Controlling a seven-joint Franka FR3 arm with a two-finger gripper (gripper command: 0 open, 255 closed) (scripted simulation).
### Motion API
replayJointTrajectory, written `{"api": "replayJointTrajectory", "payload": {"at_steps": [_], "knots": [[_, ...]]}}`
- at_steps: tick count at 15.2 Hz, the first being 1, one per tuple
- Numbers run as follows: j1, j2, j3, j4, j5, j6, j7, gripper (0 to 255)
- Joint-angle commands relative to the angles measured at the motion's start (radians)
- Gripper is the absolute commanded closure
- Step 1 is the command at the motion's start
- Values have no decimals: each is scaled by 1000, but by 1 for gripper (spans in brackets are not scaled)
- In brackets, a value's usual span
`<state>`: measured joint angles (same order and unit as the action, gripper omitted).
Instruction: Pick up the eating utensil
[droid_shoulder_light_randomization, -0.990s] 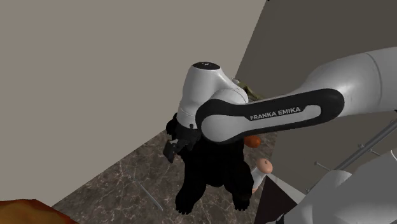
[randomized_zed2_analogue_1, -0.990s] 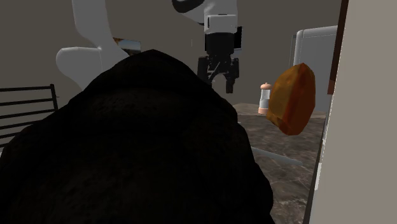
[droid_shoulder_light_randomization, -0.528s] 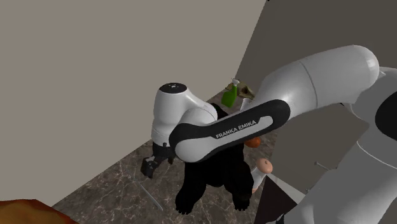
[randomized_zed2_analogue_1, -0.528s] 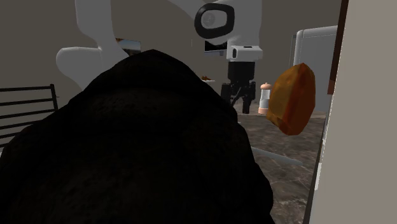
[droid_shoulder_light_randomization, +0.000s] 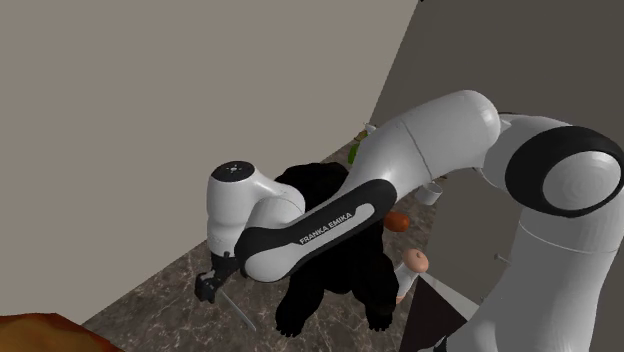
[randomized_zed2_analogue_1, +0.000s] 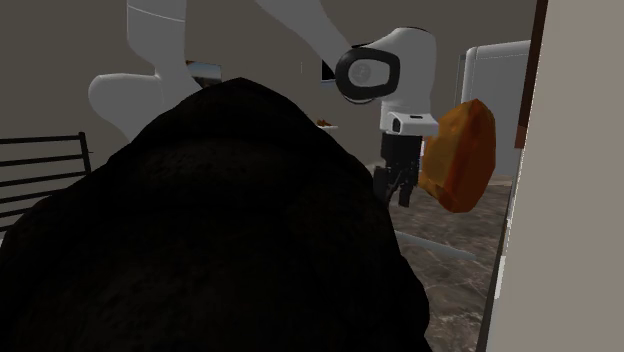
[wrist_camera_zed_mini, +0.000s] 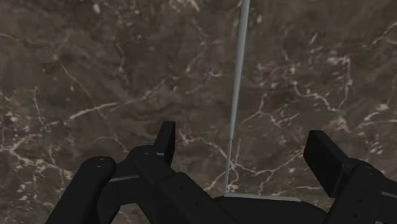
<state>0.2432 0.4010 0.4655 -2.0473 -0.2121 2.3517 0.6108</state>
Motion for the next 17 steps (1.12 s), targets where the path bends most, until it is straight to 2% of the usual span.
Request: {"api": "replayJointTrajectory", "payload": {"at_steps": [1, 6, 7, 17], "knots": [[8, 21, -8, -4, -14, 23, 11, 0], [19, 58, -23, -5, -37, 58, 25, 0], [20, 59, -23, -4, -38, 58, 26, 255], [16, 48, -18, -5, -31, 49, 21, 255]]}}
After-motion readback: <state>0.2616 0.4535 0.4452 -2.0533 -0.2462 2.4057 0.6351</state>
